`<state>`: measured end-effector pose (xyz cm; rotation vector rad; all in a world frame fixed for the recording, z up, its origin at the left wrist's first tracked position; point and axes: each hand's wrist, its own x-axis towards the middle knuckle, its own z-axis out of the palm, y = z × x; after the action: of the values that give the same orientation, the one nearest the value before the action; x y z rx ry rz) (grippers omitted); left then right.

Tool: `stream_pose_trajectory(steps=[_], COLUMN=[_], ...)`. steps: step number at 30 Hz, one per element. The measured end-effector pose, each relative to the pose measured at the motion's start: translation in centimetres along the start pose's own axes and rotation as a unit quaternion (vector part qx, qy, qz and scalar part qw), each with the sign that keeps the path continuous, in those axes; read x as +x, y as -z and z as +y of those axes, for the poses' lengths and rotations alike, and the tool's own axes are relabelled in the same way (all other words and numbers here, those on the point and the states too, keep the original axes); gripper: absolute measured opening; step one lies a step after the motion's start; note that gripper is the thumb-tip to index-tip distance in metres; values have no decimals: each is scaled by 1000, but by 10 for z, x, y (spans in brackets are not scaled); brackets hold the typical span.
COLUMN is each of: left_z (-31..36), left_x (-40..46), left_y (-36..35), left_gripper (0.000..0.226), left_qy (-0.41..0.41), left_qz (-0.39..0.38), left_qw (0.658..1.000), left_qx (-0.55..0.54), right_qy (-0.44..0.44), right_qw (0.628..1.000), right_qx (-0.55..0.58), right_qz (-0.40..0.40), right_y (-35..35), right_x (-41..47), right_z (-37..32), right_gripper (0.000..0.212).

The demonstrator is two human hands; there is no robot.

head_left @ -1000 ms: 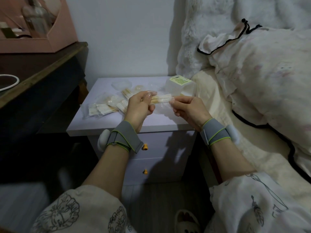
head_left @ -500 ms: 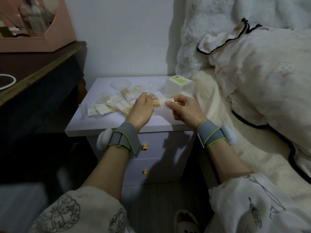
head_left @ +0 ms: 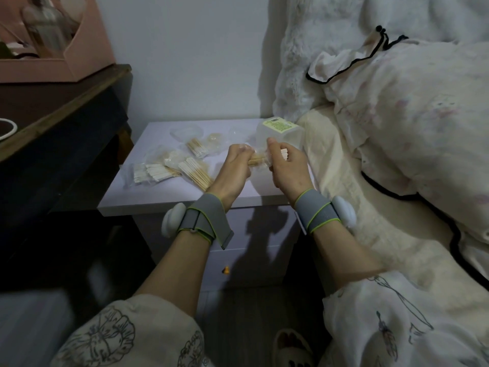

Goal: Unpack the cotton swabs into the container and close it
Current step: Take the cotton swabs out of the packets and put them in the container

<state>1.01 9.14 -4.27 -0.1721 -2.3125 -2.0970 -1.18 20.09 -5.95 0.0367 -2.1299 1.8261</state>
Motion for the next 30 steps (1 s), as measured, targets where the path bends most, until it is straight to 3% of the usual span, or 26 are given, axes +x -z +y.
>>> stream_pose_trajectory(steps=[6, 10, 17, 20, 24, 30], left_z=[1, -2, -2, -7, -16, -20], left_x=[1, 4, 13, 17, 26, 38], left_y=[-1, -3, 0, 1, 15, 17], left_gripper=[10, 18, 23, 24, 20, 30], left_qy=[25, 18, 34, 39, 70, 123], left_qz=[-20, -9, 69, 99, 196, 211], left_qw=[999, 1000, 986, 986, 964, 960], left_qx=[-30, -16, -147, -129, -166, -139], right_qy=[-70, -69, -75, -57, -37, -97], right_qw=[996, 997, 992, 994, 994, 983], right_qx=[-17, -11, 97, 86, 82, 99], right_qz=[-42, -22, 18, 21, 54, 121], right_y=[8, 7, 9, 14, 24, 35], right_x=[2, 3, 4, 7, 15, 22], right_z=[4, 5, -1, 3, 8, 13], right_gripper=[50, 52, 48, 45, 43, 59])
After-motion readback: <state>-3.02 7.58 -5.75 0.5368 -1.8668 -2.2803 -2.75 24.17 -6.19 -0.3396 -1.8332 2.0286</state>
